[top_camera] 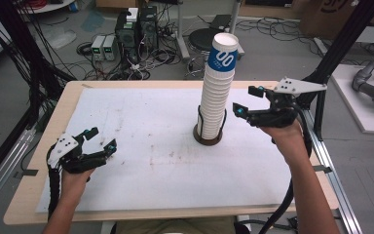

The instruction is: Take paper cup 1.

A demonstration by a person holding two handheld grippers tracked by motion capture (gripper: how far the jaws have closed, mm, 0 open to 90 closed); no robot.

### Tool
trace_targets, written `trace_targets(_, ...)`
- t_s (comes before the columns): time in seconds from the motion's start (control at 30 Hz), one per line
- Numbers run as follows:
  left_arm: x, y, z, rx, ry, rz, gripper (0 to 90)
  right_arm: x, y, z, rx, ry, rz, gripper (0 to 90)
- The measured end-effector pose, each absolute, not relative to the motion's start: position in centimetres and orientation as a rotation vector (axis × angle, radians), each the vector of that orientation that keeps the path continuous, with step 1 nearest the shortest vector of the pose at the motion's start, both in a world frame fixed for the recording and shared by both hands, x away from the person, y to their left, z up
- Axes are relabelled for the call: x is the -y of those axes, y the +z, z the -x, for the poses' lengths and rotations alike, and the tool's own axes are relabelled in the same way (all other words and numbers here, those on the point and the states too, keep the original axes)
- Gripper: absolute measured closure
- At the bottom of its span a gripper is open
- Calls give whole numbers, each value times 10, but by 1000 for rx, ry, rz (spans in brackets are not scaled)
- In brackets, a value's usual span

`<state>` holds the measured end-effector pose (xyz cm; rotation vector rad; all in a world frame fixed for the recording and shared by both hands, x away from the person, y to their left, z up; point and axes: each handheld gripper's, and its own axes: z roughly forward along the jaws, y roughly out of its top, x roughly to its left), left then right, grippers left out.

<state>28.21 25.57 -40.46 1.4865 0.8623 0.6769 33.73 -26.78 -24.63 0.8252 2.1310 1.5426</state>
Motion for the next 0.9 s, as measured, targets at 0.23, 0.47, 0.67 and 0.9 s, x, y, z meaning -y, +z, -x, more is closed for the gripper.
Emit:
trace_targets(0.23,-255,-405,-283,-862,670,-1487,173,250,-218,-356,-2136,1511,-824,146)
trace_targets(0.47,-252,-406,-283,-851,665,-1493,178,238,-193,-375,-2133,1469,-850,146)
trace_targets(0.67,-252,-406,-283,-850,661,-1494,178,235,-182,-390,-2134,1467,-897,146)
trace_targets(0.9,-251,-407,-284,-849,653,-1504,179,227,-171,-404,-2122,1479,-934,146)
